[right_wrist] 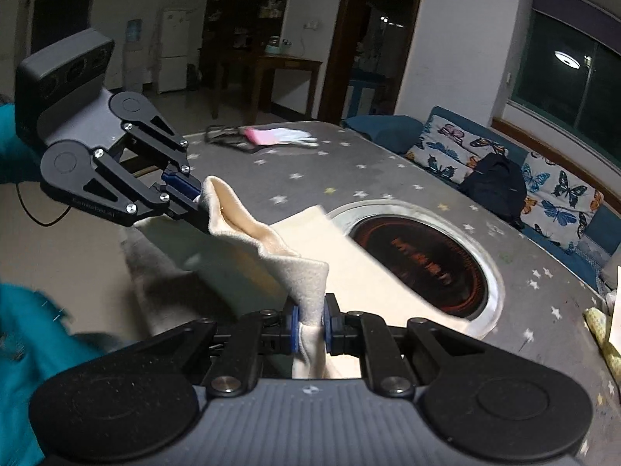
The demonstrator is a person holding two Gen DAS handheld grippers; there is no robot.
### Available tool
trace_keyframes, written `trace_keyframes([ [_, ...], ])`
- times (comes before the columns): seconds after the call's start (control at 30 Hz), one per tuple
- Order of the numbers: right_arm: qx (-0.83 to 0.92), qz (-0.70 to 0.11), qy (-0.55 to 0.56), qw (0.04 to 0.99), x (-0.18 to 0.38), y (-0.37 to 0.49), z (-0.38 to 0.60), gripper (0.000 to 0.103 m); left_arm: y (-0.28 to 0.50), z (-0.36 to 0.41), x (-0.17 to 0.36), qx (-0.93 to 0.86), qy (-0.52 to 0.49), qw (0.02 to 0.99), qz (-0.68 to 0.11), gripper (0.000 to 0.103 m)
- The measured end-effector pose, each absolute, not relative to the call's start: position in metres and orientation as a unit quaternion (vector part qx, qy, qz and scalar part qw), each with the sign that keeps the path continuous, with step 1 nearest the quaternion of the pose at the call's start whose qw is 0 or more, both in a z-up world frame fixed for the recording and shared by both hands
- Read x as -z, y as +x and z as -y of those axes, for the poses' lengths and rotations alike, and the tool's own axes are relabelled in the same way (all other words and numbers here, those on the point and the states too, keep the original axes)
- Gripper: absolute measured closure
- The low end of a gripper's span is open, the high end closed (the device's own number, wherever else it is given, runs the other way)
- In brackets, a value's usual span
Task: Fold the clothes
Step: 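Lift the hem with both grippers and carry it over toward the collar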
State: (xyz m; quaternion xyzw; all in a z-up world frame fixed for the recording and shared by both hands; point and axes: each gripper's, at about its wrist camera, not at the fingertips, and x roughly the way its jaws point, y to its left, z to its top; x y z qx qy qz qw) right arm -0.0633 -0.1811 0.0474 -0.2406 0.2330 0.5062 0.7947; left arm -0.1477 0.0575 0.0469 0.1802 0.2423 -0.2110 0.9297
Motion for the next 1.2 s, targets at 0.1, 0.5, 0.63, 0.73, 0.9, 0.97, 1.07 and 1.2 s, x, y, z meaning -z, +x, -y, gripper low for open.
trace_keyframes([
  [0.1,-0.498,-0.239,-0.241,0.798,-0.045,-0.028,0.168,0.092,-0.112,-0.063,-0.041,0.199,0.196,0.928,-0.246,0.093],
  [0.5,-0.436,-0.290,-0.216,0.824,0.026,0.079,0.115,0.090,0.014,-0.073,0.021,0.109,0.173,0.928,-0.310,0.091],
  [0.63,-0.409,-0.296,-0.198,0.840,0.047,0.085,0.113,0.076,0.027,-0.073,0.034,0.076,0.165,0.928,-0.325,0.086],
  [0.73,-0.384,-0.289,-0.193,0.856,0.049,0.081,0.118,0.068,0.029,-0.078,0.035,0.036,0.155,0.932,-0.325,0.084],
  [0.9,-0.380,-0.273,-0.155,0.870,0.031,0.070,0.133,0.068,0.012,-0.096,0.024,-0.013,0.101,0.944,-0.314,0.082],
  [0.97,-0.398,-0.272,-0.148,0.863,0.024,0.064,0.130,0.068,-0.008,-0.092,0.017,0.003,0.090,0.950,-0.299,0.082],
  [1.07,-0.421,-0.280,-0.149,0.850,0.024,0.058,0.114,0.069,-0.029,-0.082,0.013,0.021,0.086,0.952,-0.292,0.082],
  [1.2,-0.433,-0.298,-0.161,0.835,0.035,0.055,0.090,0.069,-0.044,-0.079,0.022,0.023,0.072,0.949,-0.306,0.081],
])
